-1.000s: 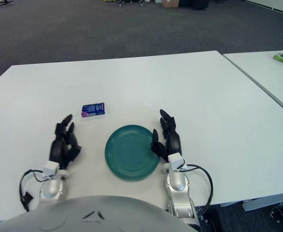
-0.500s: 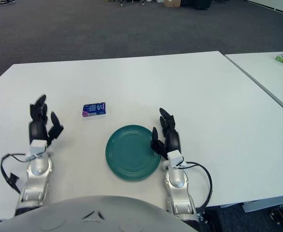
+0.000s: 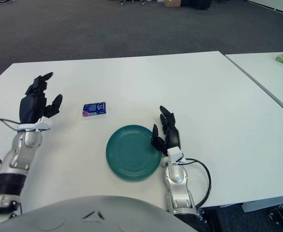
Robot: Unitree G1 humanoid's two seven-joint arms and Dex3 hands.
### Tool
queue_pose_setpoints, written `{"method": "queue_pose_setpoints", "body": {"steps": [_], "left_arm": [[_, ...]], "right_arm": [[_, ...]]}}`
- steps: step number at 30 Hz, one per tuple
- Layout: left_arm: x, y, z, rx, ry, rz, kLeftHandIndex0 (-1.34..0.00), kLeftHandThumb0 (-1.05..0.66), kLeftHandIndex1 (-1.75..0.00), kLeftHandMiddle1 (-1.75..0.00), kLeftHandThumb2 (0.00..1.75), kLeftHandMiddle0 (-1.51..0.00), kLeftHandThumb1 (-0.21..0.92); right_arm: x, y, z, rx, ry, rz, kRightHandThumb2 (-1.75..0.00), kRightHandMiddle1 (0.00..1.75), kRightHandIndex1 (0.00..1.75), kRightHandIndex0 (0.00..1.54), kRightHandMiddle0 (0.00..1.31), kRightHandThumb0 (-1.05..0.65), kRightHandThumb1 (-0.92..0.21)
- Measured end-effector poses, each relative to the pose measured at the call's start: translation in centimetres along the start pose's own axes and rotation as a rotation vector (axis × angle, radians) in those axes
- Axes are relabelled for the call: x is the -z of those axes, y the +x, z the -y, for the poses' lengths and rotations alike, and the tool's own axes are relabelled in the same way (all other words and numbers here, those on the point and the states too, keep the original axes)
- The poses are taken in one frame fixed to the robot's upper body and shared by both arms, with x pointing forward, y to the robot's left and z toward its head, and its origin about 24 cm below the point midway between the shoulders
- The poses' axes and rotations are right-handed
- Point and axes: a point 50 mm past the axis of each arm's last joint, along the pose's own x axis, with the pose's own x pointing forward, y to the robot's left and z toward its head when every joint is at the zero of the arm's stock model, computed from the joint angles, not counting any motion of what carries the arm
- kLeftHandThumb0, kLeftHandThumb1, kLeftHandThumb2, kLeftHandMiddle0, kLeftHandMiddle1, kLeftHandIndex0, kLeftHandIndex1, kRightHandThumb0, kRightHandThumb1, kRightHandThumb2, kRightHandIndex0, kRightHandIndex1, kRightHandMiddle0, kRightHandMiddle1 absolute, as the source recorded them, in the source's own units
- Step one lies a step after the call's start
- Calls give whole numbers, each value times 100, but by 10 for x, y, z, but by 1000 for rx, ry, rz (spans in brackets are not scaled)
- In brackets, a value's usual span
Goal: Put the gum into the plate.
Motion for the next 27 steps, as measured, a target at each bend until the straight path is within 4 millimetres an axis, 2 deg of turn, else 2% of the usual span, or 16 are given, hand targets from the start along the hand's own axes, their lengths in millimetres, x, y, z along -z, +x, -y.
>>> {"method": "queue_pose_setpoints", "body": {"steps": [6,14,20,27], "left_arm": [[-14,23,6,184,161,149,-4,-105,-83,0,66,-24,92],[-38,28,25,405,182,312,0,-105,-75,0,59,-16,92],[-37,27,41,554,182,334,0,-105,-60,0,54,-10,92],[-28,27,56,690,192,315,0,-105,-60,0,48,-7,92]], "right_arm": [[0,1,0,-3,2,7,-88,62,1,29,0,-56,-92],[-1,2,-1,-13,5,35,-87,63,0,26,0,-57,-92],[-1,4,0,-15,0,40,-86,63,0,25,0,-58,-92],[0,5,3,-9,-8,36,-87,63,2,28,0,-60,-92]]}}
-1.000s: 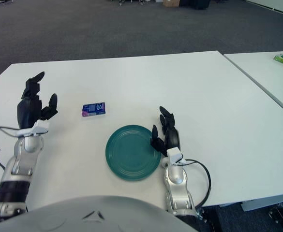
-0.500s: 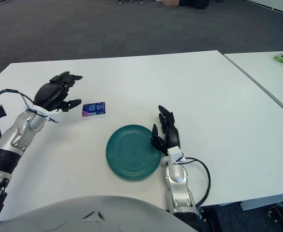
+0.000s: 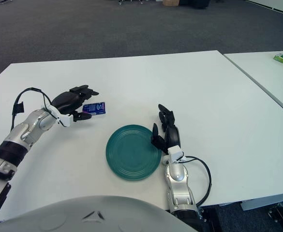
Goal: Put the gum into the plate.
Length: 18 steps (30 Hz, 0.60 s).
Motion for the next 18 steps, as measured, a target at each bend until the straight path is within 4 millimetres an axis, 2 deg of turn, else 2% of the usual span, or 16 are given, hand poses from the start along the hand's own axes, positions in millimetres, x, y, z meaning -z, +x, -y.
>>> {"method": "queue_pose_setpoints", "body": {"steps": [10,18], "left_arm": [[3,10,13,138,2,-7,0,-105,-54,0,41,-4,92],[5,26,19,172,-13,-28,0,-105,-66,-1,36,-8,92]], "right_arm": [[1,0,1,12,-6,-5,-89,63,2,30,0,-61,-92],[1,1,1,13,-7,-21,-90,63,2,30,0,-62,-92]]}}
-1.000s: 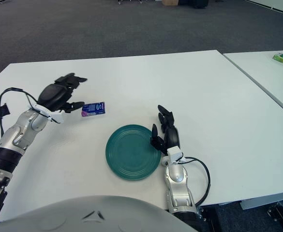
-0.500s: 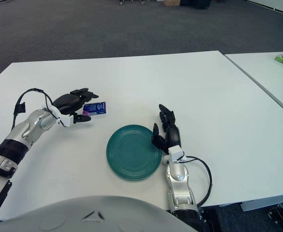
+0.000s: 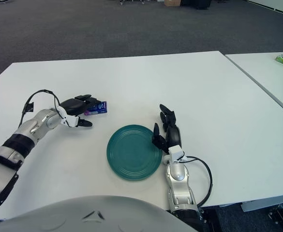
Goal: Put the gum into the plate.
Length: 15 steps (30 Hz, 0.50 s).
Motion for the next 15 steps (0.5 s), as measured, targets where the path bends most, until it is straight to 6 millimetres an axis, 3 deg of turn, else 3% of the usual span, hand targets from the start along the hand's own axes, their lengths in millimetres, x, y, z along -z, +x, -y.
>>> {"method": "queue_pose_setpoints", "body": {"steps": [15], "left_arm": [[15,19,1,-61,111,-186,0,-105,-75,0,42,-10,92]], "right_arm": [[0,1,0,1,1,-15,-90,62,2,32,0,-62,-92]]}}
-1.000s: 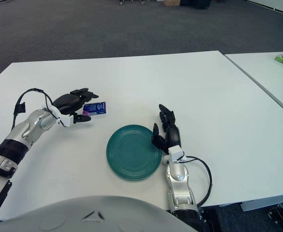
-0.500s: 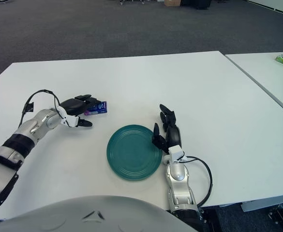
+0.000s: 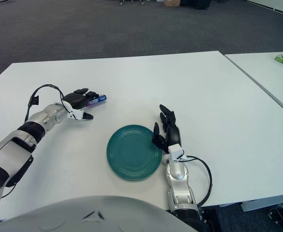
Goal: Put the gum into the plate.
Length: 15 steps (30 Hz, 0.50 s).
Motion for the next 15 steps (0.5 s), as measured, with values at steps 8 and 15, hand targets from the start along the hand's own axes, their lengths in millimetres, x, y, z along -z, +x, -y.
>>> {"method": "queue_pose_setpoints", "body": {"steps": [8,15], "left_arm": [[-1,4,7,-36,4,-57,0,-102,-81,-2,40,-17,92],[-2,7,10,-34,-33,-104,-6,-94,-101,-44,42,-35,92]], "right_arm": [[0,0,1,1,5,-2,-89,61,1,32,0,-61,-92],[0,1,1,-9,7,-2,-88,61,2,33,0,-60,-92]]}}
